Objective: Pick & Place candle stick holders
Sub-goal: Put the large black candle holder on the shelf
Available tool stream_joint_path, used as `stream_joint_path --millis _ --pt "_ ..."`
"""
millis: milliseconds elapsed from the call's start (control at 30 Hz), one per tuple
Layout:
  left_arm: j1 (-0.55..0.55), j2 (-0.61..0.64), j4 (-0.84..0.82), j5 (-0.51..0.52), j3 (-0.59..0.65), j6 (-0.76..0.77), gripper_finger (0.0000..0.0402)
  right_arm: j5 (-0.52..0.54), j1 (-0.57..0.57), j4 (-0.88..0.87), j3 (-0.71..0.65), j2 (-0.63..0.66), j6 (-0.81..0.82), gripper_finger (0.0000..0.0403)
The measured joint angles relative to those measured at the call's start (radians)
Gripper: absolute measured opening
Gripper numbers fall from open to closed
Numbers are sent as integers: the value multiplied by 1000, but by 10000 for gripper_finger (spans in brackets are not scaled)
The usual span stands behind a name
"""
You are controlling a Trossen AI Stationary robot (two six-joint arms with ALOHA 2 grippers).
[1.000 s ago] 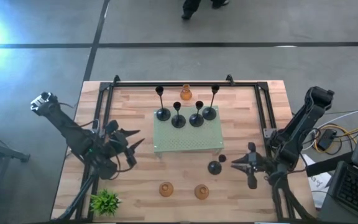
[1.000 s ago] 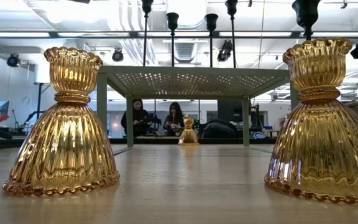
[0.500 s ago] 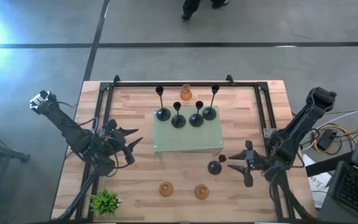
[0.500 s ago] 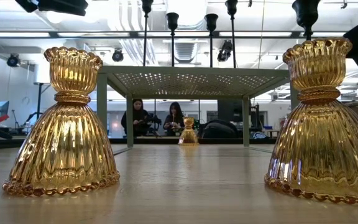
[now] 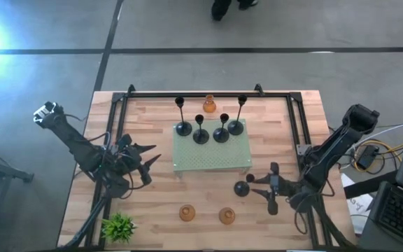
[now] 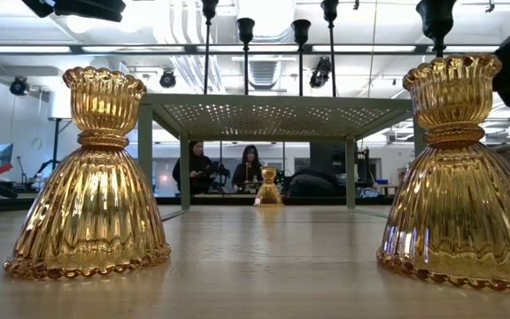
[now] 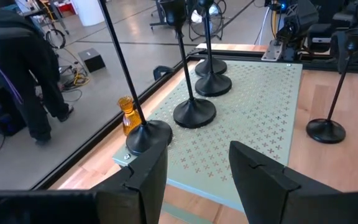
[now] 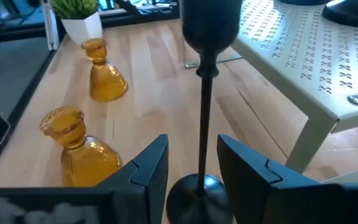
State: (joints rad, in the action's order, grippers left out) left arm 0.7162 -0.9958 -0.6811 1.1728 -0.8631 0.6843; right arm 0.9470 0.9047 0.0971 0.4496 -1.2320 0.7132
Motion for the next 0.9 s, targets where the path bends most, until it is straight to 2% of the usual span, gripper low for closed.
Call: stream_joint_path --millis 200,433,633,833,900 --pt "-1 0 0 0 0 0 177 -2 -40 -1 35 -62 -26 134" --pt "-1 0 0 0 0 -3 177 -3 -71 -4 82 -97 -71 117" --pt "0 0 0 0 0 -3 177 -3 -84 -10 108 -106 -96 85" --pt "0 0 0 0 0 -3 177 -3 -89 -13 110 -94 -99 20" --pt "0 0 0 0 0 -2 177 -6 -91 -14 110 -77 -97 16"
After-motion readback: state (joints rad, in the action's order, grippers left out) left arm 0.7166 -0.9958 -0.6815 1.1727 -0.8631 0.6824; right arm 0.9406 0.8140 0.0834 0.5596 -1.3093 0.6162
